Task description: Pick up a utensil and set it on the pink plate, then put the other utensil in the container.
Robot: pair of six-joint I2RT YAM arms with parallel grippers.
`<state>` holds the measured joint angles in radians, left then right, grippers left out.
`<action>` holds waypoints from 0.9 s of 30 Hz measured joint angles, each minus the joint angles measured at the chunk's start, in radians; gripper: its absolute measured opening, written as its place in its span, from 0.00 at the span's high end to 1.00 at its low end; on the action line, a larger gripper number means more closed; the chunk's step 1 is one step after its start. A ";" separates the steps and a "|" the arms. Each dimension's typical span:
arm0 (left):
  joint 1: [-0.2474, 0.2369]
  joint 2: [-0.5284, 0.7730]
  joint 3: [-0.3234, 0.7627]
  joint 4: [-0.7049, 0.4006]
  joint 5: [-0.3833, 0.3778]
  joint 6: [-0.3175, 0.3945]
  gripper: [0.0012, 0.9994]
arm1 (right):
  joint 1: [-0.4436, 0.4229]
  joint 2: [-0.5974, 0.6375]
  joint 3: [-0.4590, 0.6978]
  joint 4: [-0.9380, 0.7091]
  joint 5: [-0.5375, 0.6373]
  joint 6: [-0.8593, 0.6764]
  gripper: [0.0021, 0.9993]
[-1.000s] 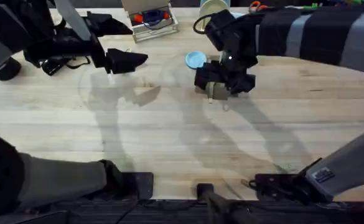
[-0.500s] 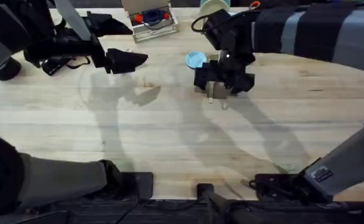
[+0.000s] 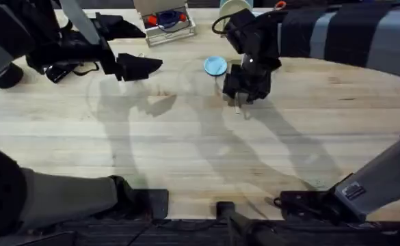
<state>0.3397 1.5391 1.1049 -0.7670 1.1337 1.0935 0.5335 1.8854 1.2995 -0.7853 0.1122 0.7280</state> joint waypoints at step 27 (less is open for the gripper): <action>0.000 0.000 0.000 0.000 0.000 0.000 0.01 | -0.003 -0.005 0.016 -0.118 0.039 -0.012 0.97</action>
<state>0.3397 1.5391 1.1049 -0.7670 1.1339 1.0935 0.5308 1.8806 1.3160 -0.9029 0.1511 0.7157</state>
